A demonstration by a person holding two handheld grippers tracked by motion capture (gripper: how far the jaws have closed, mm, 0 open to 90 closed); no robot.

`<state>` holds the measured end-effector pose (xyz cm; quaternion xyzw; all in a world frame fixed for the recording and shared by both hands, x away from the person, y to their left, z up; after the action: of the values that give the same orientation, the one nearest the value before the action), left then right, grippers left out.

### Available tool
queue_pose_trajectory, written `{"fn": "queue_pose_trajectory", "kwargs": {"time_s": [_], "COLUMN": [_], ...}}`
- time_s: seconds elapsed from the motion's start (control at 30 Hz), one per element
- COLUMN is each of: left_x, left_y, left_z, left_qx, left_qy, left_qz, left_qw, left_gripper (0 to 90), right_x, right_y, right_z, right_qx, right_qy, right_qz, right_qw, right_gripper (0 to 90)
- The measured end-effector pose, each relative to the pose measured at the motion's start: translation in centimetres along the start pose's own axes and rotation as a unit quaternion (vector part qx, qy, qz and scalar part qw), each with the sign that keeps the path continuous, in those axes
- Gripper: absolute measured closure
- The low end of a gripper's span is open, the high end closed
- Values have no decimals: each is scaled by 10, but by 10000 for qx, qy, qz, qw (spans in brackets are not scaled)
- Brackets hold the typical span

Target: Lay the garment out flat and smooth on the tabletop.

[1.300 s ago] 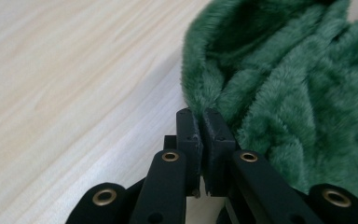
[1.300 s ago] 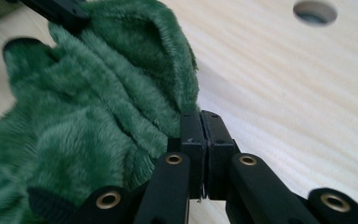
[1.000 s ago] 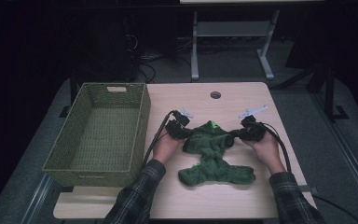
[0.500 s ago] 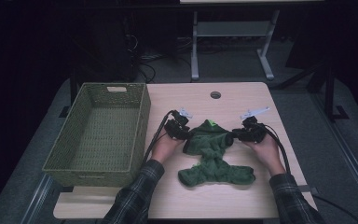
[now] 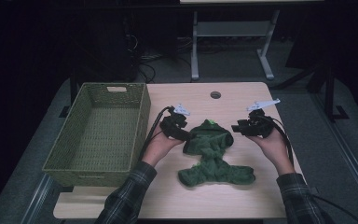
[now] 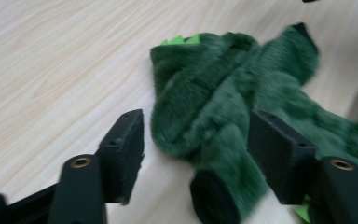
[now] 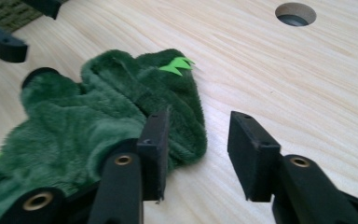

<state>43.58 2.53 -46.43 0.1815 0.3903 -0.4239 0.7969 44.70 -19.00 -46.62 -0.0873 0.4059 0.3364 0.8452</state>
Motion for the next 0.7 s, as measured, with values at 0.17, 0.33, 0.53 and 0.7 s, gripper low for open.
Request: {"fn": "queue_pose_trajectory", "kwargs": {"time_s": [0.17,0.33,0.53,0.7], "left_x": [-18,-28,-35,-37], "left_y": [-13,-31,-53,-67], "left_z": [-6,-19,-51,-80], "left_qx": [39,83,280,324], "left_qy": [-116,-112,-87,-80], "left_qz": [-6,13,-22,-23], "left_qw": [9999,9999,9996,9994], "left_gripper": [243,148,127,127], "right_x": [-9,-15,-19,-19], "right_y": [7,15,27,33], "right_z": [-3,-6,-13,-17], "right_qx": [7,48,71,78], "right_qy": [-22,-60,-197,-253], "right_qz": [38,96,177,181], "right_qw": [10000,9999,9996,9995], "right_gripper": [528,489,477,487]}}
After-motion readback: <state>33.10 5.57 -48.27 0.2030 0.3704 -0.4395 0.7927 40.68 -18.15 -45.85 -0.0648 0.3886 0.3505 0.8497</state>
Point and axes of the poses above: each handheld gripper's, and its own axes: x roughly forward along the jaws, z roughly out of its top, y roughly to its left, the point moved 9 cm from there along x, roughly forward along the jaws, and after that the axes turned 5 degrees about y, right-handed, at the moved point
